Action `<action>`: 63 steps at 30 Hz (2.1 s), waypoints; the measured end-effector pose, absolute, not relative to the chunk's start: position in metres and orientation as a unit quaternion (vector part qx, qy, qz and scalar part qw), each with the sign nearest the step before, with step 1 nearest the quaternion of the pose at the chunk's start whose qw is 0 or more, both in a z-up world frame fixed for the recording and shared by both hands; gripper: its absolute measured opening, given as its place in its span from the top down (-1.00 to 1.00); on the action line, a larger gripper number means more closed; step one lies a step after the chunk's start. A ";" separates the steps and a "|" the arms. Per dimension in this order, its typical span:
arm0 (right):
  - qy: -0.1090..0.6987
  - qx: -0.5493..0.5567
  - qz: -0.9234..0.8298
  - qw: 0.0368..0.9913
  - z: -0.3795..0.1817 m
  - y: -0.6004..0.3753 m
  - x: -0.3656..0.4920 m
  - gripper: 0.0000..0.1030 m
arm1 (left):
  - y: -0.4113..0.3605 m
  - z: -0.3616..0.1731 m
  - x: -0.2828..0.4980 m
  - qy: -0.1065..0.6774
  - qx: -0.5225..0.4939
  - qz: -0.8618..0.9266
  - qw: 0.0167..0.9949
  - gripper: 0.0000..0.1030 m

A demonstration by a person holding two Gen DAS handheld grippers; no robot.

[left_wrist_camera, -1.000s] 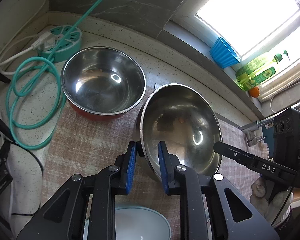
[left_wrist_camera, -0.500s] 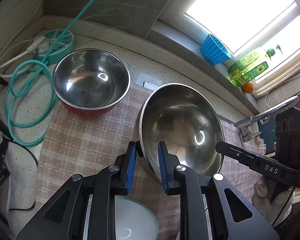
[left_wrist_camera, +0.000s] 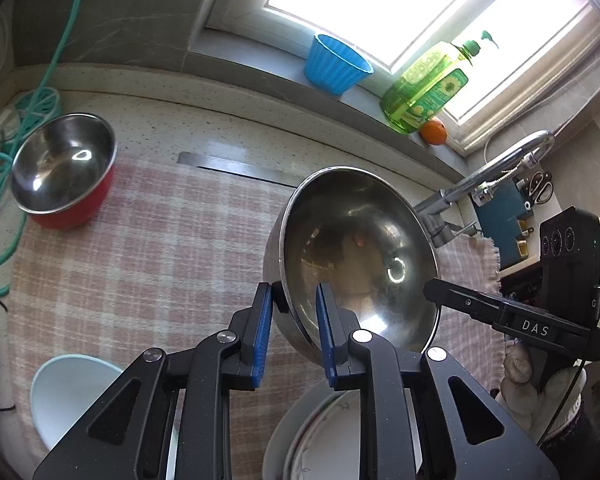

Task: Organize plates and bowls
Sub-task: 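Lift the large steel bowl and lower it beside the plate stack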

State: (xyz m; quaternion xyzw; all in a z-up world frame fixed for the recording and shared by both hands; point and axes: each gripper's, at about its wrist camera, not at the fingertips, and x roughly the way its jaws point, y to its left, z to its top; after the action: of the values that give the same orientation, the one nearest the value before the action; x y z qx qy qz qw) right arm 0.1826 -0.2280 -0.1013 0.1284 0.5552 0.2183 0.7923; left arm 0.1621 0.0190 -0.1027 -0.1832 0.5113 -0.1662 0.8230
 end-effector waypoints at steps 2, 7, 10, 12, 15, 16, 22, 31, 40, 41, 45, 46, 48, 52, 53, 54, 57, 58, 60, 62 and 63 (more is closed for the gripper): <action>0.554 0.134 0.209 0.795 -0.100 -0.246 0.176 0.72 | 0.003 -0.102 0.163 0.513 -0.178 -0.178 0.821 0.63; 0.554 0.150 0.182 0.799 -0.102 -0.290 0.159 0.72 | -0.035 -0.103 0.158 0.520 -0.163 -0.209 0.812 0.63; 0.554 0.160 0.166 0.800 -0.105 -0.312 0.149 0.72 | -0.058 -0.106 0.153 0.526 -0.151 -0.226 0.806 0.63; 0.555 0.167 0.156 0.800 -0.108 -0.327 0.141 0.72 | -0.070 -0.108 0.150 0.530 -0.144 -0.236 0.802 0.63; 0.557 0.172 0.141 0.800 -0.112 -0.347 0.129 0.72 | -0.088 -0.110 0.145 0.536 -0.137 -0.251 0.794 0.63; 0.558 0.174 0.136 0.800 -0.114 -0.352 0.126 0.72 | -0.094 -0.111 0.144 0.538 -0.133 -0.256 0.792 0.63; 0.567 0.192 0.108 0.794 -0.128 -0.383 0.109 0.72 | -0.123 -0.118 0.133 0.553 -0.111 -0.281 0.777 0.63; 0.577 0.205 0.081 0.786 -0.145 -0.410 0.089 0.72 | -0.153 -0.127 0.117 0.569 -0.085 -0.306 0.758 0.61; 0.577 0.210 0.072 0.786 -0.150 -0.418 0.082 0.72 | -0.161 -0.129 0.107 0.576 -0.075 -0.313 0.751 0.62; 0.577 0.208 0.073 0.786 -0.150 -0.418 0.082 0.72 | -0.161 -0.130 0.106 0.576 -0.073 -0.313 0.751 0.62; 0.579 0.208 0.076 0.784 -0.152 -0.416 0.082 0.72 | -0.159 -0.135 0.105 0.580 -0.075 -0.309 0.750 0.62; 0.579 0.207 0.077 0.785 -0.152 -0.416 0.081 0.72 | -0.159 -0.136 0.105 0.581 -0.075 -0.308 0.749 0.62; 0.578 0.210 0.077 0.785 -0.152 -0.416 0.081 0.72 | -0.159 -0.137 0.104 0.583 -0.075 -0.307 0.748 0.62; 0.575 0.213 0.078 0.786 -0.151 -0.416 0.081 0.68 | -0.157 -0.139 0.103 0.585 -0.079 -0.304 0.748 0.62; 0.574 0.210 0.079 0.787 -0.150 -0.415 0.081 0.68 | -0.157 -0.140 0.103 0.586 -0.078 -0.302 0.747 0.62; 0.574 0.206 0.080 0.789 -0.150 -0.414 0.081 0.68 | -0.157 -0.140 0.103 0.587 -0.078 -0.301 0.747 0.62; 0.573 0.200 0.080 0.791 -0.148 -0.412 0.081 0.68 | -0.155 -0.139 0.103 0.586 -0.077 -0.299 0.750 0.62; 0.573 0.201 0.080 0.791 -0.148 -0.412 0.081 0.68 | -0.154 -0.139 0.103 0.585 -0.077 -0.298 0.750 0.62; 0.571 0.203 0.078 0.791 -0.147 -0.411 0.080 0.68 | -0.152 -0.138 0.103 0.585 -0.081 -0.296 0.751 0.62; 0.569 0.203 0.078 0.793 -0.145 -0.411 0.081 0.61 | -0.148 -0.136 0.104 0.582 -0.083 -0.293 0.754 0.62; 0.567 0.203 0.077 0.794 -0.143 -0.412 0.081 0.53 | -0.146 -0.135 0.104 0.581 -0.084 -0.292 0.755 0.58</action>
State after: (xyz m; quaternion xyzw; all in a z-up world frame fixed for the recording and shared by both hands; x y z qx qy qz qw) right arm 0.0810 -0.4115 -0.1430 0.2032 0.5671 0.0771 0.7945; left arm 0.1043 -0.1463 -0.1353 -0.0843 0.5810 -0.2918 0.7551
